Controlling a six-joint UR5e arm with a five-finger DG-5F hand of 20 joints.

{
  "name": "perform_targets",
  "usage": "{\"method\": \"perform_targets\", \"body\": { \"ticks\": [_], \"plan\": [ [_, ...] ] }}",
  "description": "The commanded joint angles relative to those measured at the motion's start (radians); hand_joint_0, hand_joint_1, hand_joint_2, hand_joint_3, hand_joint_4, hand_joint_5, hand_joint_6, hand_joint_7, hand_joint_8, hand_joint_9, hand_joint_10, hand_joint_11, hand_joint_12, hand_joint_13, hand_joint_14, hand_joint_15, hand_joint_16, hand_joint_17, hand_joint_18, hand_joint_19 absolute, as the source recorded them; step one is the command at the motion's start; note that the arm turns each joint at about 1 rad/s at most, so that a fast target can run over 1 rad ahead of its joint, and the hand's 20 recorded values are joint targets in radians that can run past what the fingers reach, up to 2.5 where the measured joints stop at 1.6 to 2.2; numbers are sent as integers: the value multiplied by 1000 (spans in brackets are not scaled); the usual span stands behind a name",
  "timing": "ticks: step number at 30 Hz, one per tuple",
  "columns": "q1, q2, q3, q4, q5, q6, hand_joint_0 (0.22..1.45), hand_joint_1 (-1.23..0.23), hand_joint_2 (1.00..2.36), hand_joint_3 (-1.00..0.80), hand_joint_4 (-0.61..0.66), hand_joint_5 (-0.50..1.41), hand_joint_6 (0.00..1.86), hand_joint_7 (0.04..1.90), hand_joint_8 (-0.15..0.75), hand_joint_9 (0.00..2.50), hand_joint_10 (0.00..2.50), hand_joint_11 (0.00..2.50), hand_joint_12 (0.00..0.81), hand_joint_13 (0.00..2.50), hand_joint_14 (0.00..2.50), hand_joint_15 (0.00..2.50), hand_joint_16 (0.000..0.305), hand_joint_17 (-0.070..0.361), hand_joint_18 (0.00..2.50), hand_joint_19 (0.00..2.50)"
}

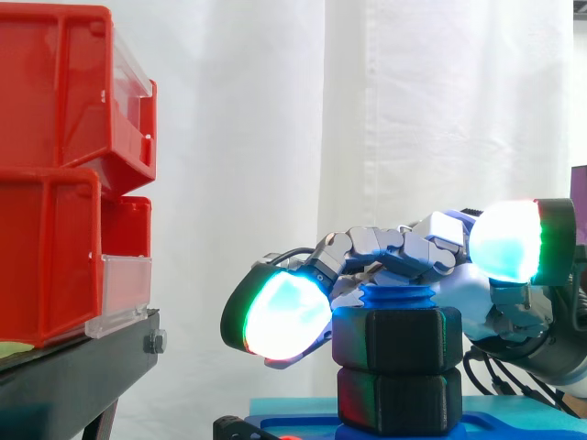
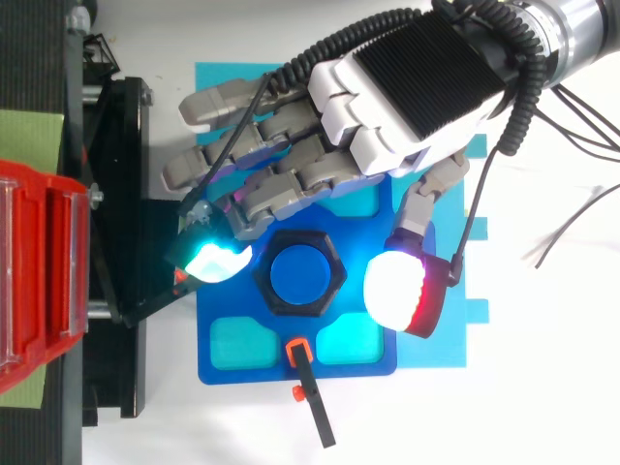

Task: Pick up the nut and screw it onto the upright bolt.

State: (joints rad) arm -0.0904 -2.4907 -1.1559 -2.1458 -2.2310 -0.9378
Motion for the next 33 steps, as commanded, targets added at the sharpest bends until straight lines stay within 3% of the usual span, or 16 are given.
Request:
{"method": "perform_targets", "body": {
  "ticks": [1,10,23,33],
  "plan": [
    [-3,-1,-1,0,-1,1,466,11,1000,-500,232,-112,504,943,226,558,0,0,322,269,0,0,37,83,0,0],
    [-11,-1,-1,0,-4,2,478,-20,1000,-500,210,-74,504,1238,239,614,0,0,312,331,0,0,35,79,36,0],
    [-25,1,-1,6,-21,5,491,-71,1000,-500,186,-32,500,1511,252,727,0,0,298,411,0,0,33,74,141,0],
    [-29,1,5,6,-21,5,498,-111,1000,-500,169,-14,578,1382,256,804,0,0,284,473,0,0,31,70,203,0]
  ]
}}
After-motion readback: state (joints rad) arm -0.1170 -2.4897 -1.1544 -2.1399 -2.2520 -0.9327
